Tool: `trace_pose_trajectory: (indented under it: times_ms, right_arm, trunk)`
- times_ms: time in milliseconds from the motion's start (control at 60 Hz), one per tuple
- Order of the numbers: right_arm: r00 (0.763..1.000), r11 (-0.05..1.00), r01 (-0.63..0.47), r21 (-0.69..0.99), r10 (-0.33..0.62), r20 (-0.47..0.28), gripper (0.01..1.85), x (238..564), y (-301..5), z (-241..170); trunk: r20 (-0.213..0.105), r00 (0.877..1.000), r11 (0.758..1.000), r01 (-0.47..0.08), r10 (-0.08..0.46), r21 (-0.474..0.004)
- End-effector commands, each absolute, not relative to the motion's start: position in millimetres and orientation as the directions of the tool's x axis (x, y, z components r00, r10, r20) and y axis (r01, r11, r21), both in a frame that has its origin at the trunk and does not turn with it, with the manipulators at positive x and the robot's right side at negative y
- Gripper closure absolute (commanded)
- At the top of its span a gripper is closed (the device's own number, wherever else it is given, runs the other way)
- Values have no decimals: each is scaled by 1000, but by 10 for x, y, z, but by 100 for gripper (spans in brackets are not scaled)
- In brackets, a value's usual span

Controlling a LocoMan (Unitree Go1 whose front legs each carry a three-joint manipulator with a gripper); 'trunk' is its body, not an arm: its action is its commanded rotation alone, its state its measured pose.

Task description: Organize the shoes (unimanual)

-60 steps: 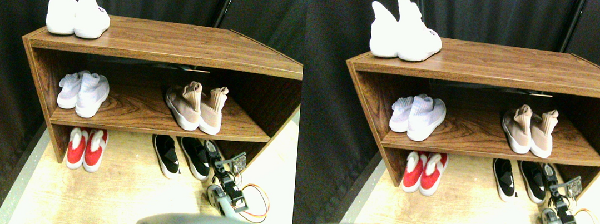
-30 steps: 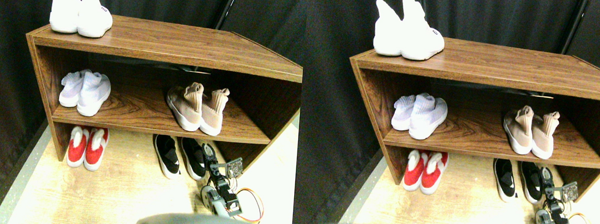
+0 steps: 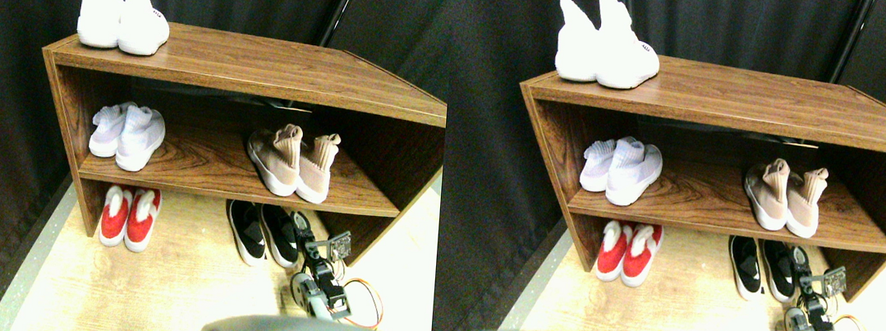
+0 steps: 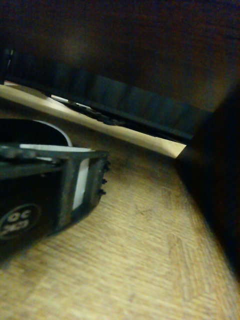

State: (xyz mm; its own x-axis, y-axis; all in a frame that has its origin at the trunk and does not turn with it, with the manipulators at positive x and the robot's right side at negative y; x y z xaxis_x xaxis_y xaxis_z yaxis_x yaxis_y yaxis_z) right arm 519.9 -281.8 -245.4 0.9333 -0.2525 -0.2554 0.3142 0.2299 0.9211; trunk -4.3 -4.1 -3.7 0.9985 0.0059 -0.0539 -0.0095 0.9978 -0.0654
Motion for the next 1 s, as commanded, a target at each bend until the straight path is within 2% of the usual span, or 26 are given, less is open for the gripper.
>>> trace_pose_trajectory:
  times_ms: [17,267,350,617,767,833,1000]
  right_arm:
    - [937,203,308,930,-237,-258,180,5218,-2727,-2432]
    - [941,173,291,941,-229,-249,180,5211,-2604,-2400]
    - [949,201,275,940,-212,-232,180,5206,-2587,-2385]
    - [937,201,292,935,-254,-239,180,5171,-2625,-2393]
    - [928,271,311,911,-293,-230,180,5130,-2690,-2389]
    - [924,264,312,913,-309,-227,180,5110,-2708,-2356]
    - [945,312,258,914,-279,-171,180,5076,-2788,-2237]
  trunk:
    - [-81,997,996,-27,20,-87]
    - [-76,997,996,-28,21,-88]
    - [-75,997,996,-27,21,-88]
    - [-72,997,996,-25,18,-87]
    - [-67,998,997,-15,9,-80]
    - [-64,998,997,-10,5,-78]
    - [-55,998,997,5,-9,-71]
